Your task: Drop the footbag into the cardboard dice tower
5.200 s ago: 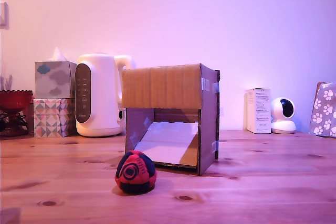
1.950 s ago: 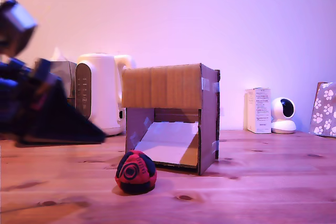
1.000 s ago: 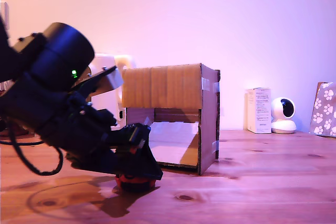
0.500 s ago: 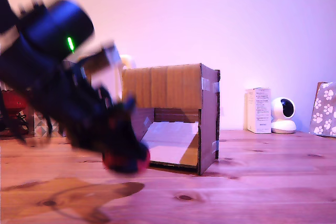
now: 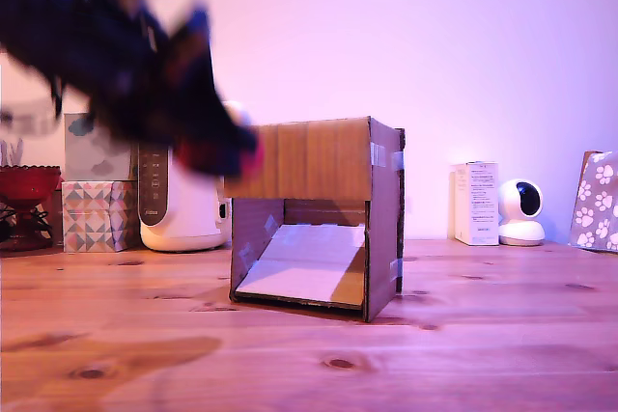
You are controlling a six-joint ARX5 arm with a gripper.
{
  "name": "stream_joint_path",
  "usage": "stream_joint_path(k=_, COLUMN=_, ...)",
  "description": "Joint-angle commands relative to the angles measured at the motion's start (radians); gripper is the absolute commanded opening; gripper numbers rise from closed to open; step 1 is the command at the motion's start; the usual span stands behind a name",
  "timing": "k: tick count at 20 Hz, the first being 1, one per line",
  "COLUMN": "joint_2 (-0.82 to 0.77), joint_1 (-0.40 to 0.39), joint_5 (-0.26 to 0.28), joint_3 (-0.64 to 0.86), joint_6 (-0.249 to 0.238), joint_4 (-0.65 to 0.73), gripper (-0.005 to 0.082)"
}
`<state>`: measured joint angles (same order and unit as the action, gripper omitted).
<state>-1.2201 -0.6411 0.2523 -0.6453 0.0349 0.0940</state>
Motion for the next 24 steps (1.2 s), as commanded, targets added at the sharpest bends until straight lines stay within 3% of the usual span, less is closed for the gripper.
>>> stream_joint_path(k=1, joint_2=0.005, joint_1=-0.002, joint_5=-0.002, joint_3=-0.035, joint_6=-0.04, joint_4=0.051, gripper=0.0108)
stream_joint_path(k=4, joint_2=-0.011, joint_1=-0.002, joint_5=-0.019, joint_3=-0.087, joint_6=-0.092, joint_4=0.117, gripper=0.0108)
stream_joint_path(k=11, joint_2=-0.172, joint_1=0.034, joint_5=-0.01, joint_3=-0.267, joint_6=-0.117, joint_4=0.122, gripper=0.0108)
stream_joint_path(k=19, joint_2=-0.394, joint_1=0.082, joint_5=0.039, joint_3=-0.514, joint_6=-0.122, joint_4=0.04, gripper=0.0108)
stream_joint_path(k=24, joint_2=-0.486, joint_1=0.09, joint_5=0.048, joint_3=-0.591, joint_6=-0.122, joint_4=0.003, gripper=0.0108)
